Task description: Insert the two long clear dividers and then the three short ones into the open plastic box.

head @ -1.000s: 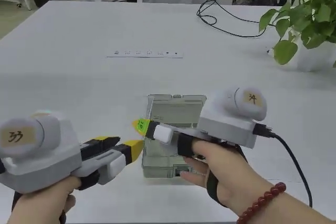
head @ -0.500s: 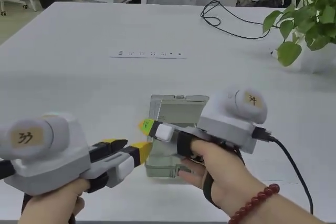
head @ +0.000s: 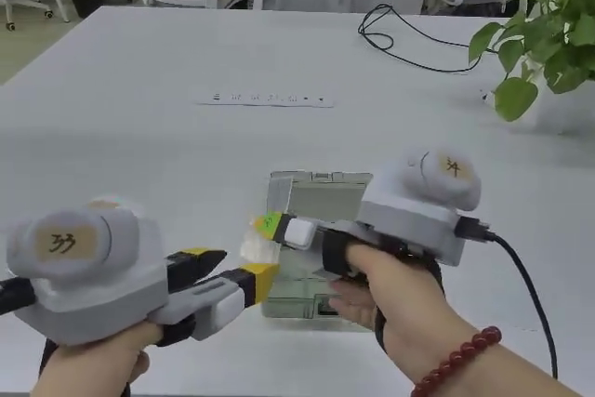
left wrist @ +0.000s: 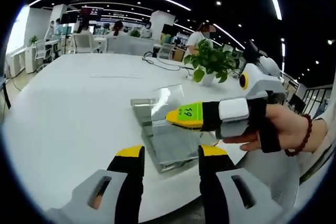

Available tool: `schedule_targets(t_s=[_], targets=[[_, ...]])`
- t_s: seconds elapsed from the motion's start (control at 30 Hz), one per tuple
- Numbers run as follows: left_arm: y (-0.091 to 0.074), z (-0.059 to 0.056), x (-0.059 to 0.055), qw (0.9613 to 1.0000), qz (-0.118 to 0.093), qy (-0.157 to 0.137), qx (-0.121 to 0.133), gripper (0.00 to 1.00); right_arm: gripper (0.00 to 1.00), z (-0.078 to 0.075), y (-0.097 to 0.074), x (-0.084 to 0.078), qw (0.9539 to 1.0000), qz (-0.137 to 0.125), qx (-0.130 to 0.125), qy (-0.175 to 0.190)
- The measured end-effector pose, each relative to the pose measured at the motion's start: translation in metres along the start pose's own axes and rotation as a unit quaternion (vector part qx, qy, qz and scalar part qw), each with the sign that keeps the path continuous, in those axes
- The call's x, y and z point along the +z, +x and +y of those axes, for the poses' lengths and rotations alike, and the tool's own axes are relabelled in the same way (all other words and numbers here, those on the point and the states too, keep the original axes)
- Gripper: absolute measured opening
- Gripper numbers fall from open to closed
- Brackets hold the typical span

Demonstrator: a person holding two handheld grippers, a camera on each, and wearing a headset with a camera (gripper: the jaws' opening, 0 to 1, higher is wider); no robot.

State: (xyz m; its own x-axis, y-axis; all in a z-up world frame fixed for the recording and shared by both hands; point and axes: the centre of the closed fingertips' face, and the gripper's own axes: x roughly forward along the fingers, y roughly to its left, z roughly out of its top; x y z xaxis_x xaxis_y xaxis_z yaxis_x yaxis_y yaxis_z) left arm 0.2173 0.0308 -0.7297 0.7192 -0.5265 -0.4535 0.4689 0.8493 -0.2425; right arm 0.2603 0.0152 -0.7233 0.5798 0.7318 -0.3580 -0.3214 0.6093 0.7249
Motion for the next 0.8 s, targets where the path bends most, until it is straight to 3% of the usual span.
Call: schedule_targets(t_s=[0.17, 0.33, 0.4, 0.5, 0.8], targets=[[0.000, 0.000, -0.005, 0.9996, 0.011, 0.024, -0.005, 0.43, 0.06, -0.016, -0.004, 0.003, 0.9990, 0.021, -0.040, 0.002], [0.001, 0.003, -0.012, 0.9969, 0.032, 0.072, 0.001, 0.50, 0.06, -0.035, -0.012, 0.006, 0.9947, 0.051, -0.089, 0.006], [0.003, 0.003, -0.013, 0.9960, 0.033, 0.084, -0.001, 0.53, 0.06, -0.044, -0.015, 0.005, 0.9909, 0.073, -0.113, 0.009], [0.005, 0.005, -0.016, 0.9931, 0.041, 0.110, 0.002, 0.57, 0.06, -0.049, -0.017, 0.007, 0.9877, 0.089, -0.128, 0.016], [0.009, 0.001, -0.016, 0.9896, 0.033, 0.140, -0.009, 0.69, 0.06, -0.069, -0.023, 0.005, 0.9727, 0.141, -0.183, 0.017]])
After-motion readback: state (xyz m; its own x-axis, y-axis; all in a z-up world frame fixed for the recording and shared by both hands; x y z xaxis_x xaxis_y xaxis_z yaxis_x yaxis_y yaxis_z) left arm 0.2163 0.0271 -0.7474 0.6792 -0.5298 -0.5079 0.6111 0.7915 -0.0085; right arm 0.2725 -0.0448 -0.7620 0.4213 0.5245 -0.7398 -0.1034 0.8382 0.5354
